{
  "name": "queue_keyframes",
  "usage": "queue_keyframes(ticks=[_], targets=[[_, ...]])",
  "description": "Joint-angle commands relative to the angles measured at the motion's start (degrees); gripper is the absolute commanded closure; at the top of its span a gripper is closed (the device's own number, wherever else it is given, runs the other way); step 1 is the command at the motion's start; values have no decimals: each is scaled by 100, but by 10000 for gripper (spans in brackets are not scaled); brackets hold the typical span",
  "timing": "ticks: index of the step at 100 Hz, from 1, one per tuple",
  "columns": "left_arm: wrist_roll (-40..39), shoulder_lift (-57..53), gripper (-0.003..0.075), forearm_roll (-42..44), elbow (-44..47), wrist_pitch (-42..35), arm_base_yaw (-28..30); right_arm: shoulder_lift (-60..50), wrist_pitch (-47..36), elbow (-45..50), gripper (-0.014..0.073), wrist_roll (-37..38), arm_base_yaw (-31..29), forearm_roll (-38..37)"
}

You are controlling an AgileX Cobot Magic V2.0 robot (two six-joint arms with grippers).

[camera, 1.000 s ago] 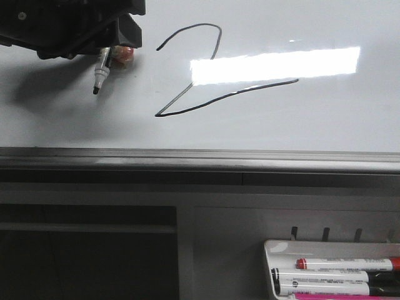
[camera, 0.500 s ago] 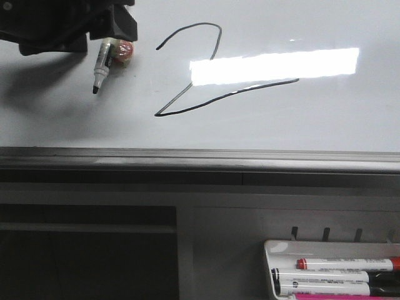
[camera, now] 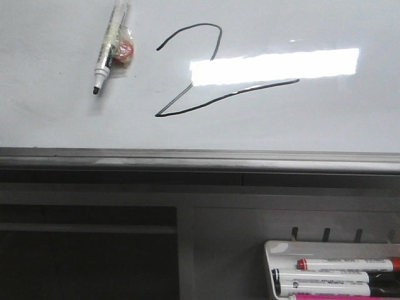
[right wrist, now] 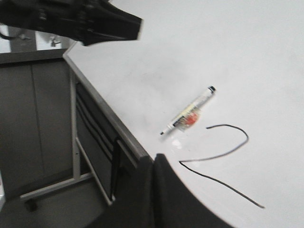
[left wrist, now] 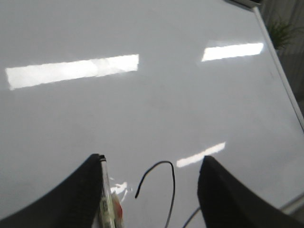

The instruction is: Write number 2 on whiteboard

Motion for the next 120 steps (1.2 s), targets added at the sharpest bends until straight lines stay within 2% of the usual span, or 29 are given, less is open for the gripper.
queue_keyframes(ticks=[1,8,18,32,47,114,120], targets=[[-3,-663,464,395,-137,659,5,-486,-730,256,664,488,-47,-399],[-3,-1185,581,584,-28,1491,5,-1024,-992,758,664,692,-47,-686],[-3,-1860,741,643,212,2232,5,-1833,-1238,1389,664,707,-47,-878],[-3,-2664,741,656,651,2464,5,-2624,-1225,2118,664,707,-47,-888],[-3,-3145,741,627,1038,2492,5,-2431,-983,2321,664,707,-47,-723],[-3,-3196,741,645,1710,2529,5,-2431,-925,2463,664,707,-47,-670],[10,-3210,741,1350,1724,2472,15,-2431,-925,2463,664,707,-47,-670]])
